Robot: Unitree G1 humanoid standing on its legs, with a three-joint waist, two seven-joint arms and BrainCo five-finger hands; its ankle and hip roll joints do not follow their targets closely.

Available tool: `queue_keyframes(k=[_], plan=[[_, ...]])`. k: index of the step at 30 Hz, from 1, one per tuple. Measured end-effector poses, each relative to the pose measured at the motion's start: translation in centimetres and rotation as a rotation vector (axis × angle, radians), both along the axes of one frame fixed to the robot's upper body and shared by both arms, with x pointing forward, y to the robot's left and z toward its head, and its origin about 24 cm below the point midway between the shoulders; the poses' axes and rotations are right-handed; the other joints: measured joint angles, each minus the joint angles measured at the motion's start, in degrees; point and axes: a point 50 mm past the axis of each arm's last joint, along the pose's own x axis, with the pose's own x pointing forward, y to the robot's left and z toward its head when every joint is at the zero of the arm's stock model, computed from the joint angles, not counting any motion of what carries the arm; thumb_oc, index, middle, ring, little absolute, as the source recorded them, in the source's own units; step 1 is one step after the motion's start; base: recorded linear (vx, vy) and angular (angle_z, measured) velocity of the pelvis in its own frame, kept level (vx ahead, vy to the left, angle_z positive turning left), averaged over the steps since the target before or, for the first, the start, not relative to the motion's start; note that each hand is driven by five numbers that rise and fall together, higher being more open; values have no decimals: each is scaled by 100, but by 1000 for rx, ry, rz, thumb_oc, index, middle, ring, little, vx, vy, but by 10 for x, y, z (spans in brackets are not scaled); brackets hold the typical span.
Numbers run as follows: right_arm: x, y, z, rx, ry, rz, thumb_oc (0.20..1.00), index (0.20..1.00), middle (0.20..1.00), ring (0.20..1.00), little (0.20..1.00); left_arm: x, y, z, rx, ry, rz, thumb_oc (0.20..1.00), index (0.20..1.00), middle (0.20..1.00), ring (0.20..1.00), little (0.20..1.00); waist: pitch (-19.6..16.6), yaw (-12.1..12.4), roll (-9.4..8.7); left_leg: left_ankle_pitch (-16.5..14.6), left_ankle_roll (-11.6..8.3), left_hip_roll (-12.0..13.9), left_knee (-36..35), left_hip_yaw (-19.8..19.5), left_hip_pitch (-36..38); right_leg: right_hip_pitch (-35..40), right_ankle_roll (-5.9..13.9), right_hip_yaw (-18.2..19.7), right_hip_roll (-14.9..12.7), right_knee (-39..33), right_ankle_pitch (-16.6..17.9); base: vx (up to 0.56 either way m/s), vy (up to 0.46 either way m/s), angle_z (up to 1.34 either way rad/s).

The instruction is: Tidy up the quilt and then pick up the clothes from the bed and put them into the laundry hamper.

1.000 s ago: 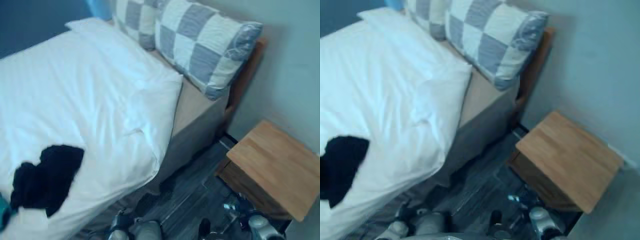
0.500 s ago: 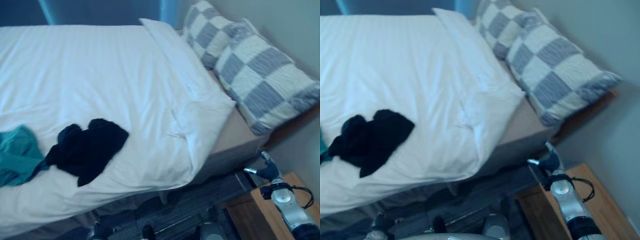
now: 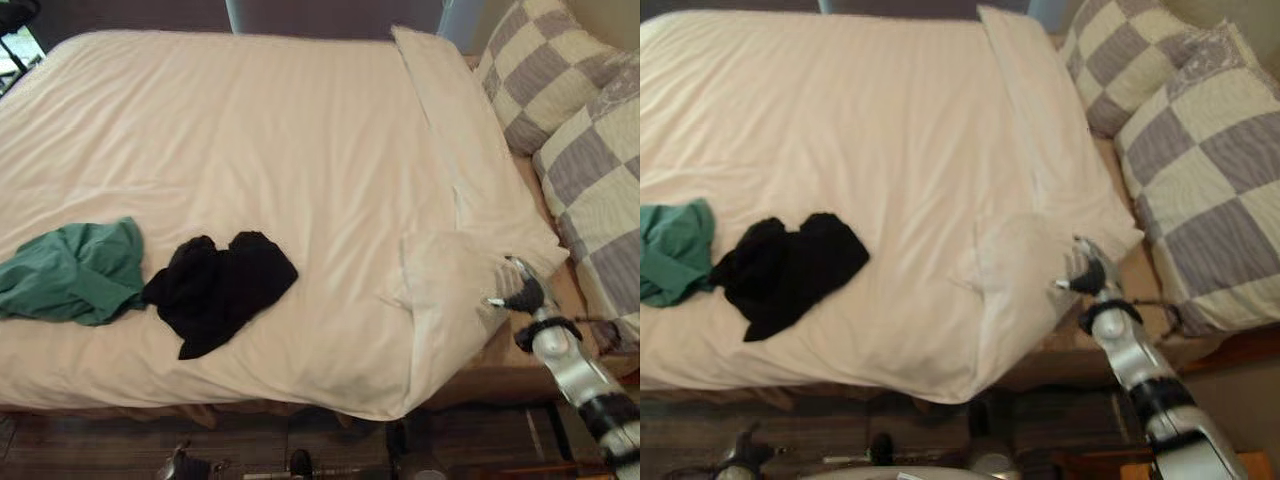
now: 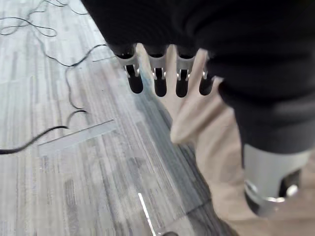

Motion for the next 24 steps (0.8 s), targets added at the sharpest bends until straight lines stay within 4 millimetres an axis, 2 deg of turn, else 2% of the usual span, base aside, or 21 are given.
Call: queue_keyframes(k=[1, 2, 3, 5, 7, 9, 10, 14, 15, 17, 18, 21, 22, 24], plan=[[14, 1, 9, -24, -8, -2, 200, 200, 200, 200, 200, 13, -5, 3, -4, -31, -40, 1000, 1000, 1000, 1000, 1000, 126, 6, 102, 59, -28, 40, 1, 8, -158, -144, -72, -32, 42, 0, 53, -109, -88, 27], [27, -3, 20, -57, -3, -24, 200, 200, 200, 200, 200, 40, -12, 11, -16, -97, -69, 1000, 1000, 1000, 1000, 1000, 373, 11, 283, 145, -84, 110, -4, -19, -336, -285, -140, -131, 88, 2, 104, -105, -110, 28], [30, -6, 23, -75, -4, -36, 200, 200, 200, 200, 200, 50, -13, 15, -15, -122, -75, 1000, 1000, 1000, 1000, 1000, 466, 11, 371, 198, -124, 165, -5, -22, -457, -374, -172, -176, 122, 1, 121, -9, -64, 31], [29, -10, 27, -55, -28, -53, 200, 200, 200, 200, 200, 61, -13, 20, -16, -151, -67, 1000, 1000, 1000, 1000, 1000, 582, -43, 426, 223, -152, 259, -27, 31, -497, -389, -204, -239, 188, 0, 105, 25, -32, 21], [21, -16, 21, -26, -30, -71, 200, 200, 200, 200, 200, 63, -15, 20, -26, -153, -59, 1000, 1000, 1000, 1000, 1000, 590, -39, 412, 256, -185, 333, -34, 130, -453, -335, -240, -256, 239, -1, 81, 40, -6, 8], [7, -30, 4, 14, 4, -126, 200, 200, 200, 200, 200, 57, -14, 18, -47, -159, -20, 1000, 1000, 1000, 1000, 1000, 602, -54, 391, 237, -204, 349, -47, 156, -297, -186, -294, -261, 246, -31, 33, 74, 5, -3], [-10, -44, -11, 46, 38, -188, 200, 200, 200, 200, 200, 53, -14, 16, -55, -157, 2, 1000, 1000, 1000, 1000, 1000, 599, -51, 386, 203, -204, 345, -47, 151, -188, -69, -311, -261, 244, -32, 9, 40, 8, 2], [-44, -65, -42, 91, 121, -300, 200, 200, 200, 200, 200, 35, -11, 9, -51, -109, 17, 1000, 1000, 1000, 1000, 1000, 542, -65, 311, 141, -218, 346, -47, 174, -33, 71, -319, -250, 244, -32, -35, 61, 18, 0], [-65, -72, -58, 148, 126, -366, 1000, 1000, 1000, 1000, 1000, 29, -12, 6, -55, -90, 21, 1000, 1000, 1000, 1000, 1000, 496, -60, 251, 139, -221, 344, -46, 147, 53, 166, -329, -273, 248, -24, -44, 50, 25, 1], [-72, -70, -68, 198, 136, -394, 1000, 1000, 1000, 1000, 1000, 19, -13, 1, -60, -59, 29, 1000, 1000, 1000, 1000, 1000, 297, -69, 190, 111, -221, 350, -46, 178, 99, 192, -323, -245, 254, -28, -67, 39, 37, 0], [-81, -70, -82, 284, 151, -462, 1000, 1000, 1000, 1000, 1000, 15, -14, -1, -62, -39, 35, 1000, 1000, 1000, 1000, 1000, 177, -55, 138, 94, -224, 352, -44, 162, 185, 286, -321, -251, 260, -16, -79, 21, 38, 4], [-85, -65, -93, 386, 157, -508, 1000, 1000, 1000, 1000, 1000, 10, -14, -2, -59, -24, 33, 1000, 1000, 1000, 1000, 1000, -38, -44, 40, 33, -223, 350, -45, 226, 278, 348, -288, -167, 264, -30, -110, 30, 43, -10], [-91, -61, -103, 469, 162, -546, 1000, 1000, 1000, 1000, 1000, 4, -13, -4, -57, -4, 37, 1000, 1000, 1000, 1000, 1000, -183, -45, -48, 0, -231, 341, -48, 318, 349, 373, -274, -94, 256, -29, -121, 29, 57, -24], [-96, -56, -112, 560, 172, -579, 1000, 1000, 1000, 1000, 1000, 3, -14, -5, -57, 5, 32, 1000, 1000, 1000, 1000, 1000, -296, -60, -129, -33, -232, 334, -47, 379, 412, 385, -259, -37, 255, -31, -133, 30, 43, -21]])
